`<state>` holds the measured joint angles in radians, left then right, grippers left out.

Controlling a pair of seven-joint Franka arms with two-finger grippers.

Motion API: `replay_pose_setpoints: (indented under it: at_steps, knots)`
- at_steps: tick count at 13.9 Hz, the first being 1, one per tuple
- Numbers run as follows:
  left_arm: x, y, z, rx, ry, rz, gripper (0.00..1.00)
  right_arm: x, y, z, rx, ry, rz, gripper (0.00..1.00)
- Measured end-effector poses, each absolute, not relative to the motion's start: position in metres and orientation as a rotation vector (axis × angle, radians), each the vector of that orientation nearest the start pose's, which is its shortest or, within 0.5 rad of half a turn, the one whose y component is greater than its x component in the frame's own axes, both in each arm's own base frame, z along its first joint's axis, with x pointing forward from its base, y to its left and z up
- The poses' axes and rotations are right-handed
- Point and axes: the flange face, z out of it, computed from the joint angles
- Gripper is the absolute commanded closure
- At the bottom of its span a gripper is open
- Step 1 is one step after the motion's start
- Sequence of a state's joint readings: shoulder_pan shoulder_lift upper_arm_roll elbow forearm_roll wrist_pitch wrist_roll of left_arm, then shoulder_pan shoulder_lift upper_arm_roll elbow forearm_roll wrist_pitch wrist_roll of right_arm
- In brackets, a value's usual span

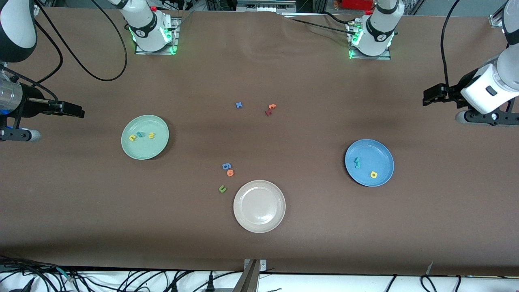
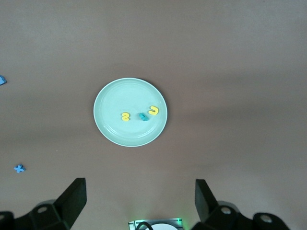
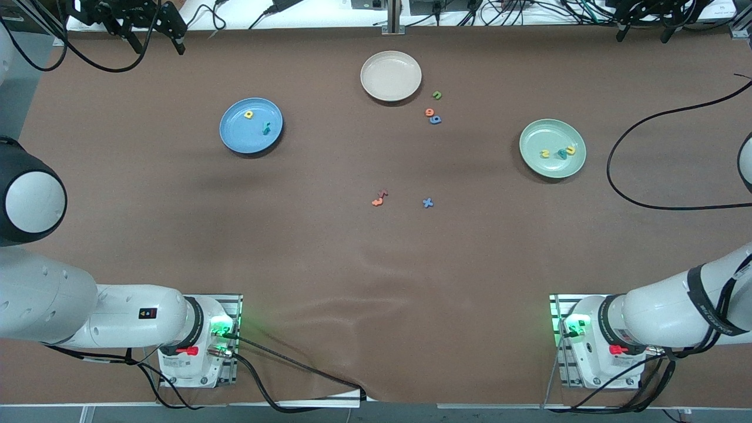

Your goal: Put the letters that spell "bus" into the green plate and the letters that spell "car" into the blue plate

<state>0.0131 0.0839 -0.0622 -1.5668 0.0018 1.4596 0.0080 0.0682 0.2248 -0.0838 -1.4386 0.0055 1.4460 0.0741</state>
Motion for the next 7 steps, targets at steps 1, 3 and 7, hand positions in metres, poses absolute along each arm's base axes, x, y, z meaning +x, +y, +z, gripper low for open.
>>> replay_pose_setpoints:
  at_steps: [1, 3, 7]
  knots:
    - [0.563, -0.027, 0.572, -3.125, 0.091, 0.303, 0.00, 0.604, -0.004, 0.546, -3.142, 0.141, 0.341, 0.00]
    - [0.561, -0.021, 0.578, -3.125, 0.076, 0.305, 0.00, 0.604, -0.004, 0.546, -3.142, 0.141, 0.341, 0.00]
    - [0.554, -0.008, 0.587, -3.125, 0.049, 0.327, 0.00, 0.604, -0.004, 0.546, -3.143, 0.142, 0.336, 0.00]
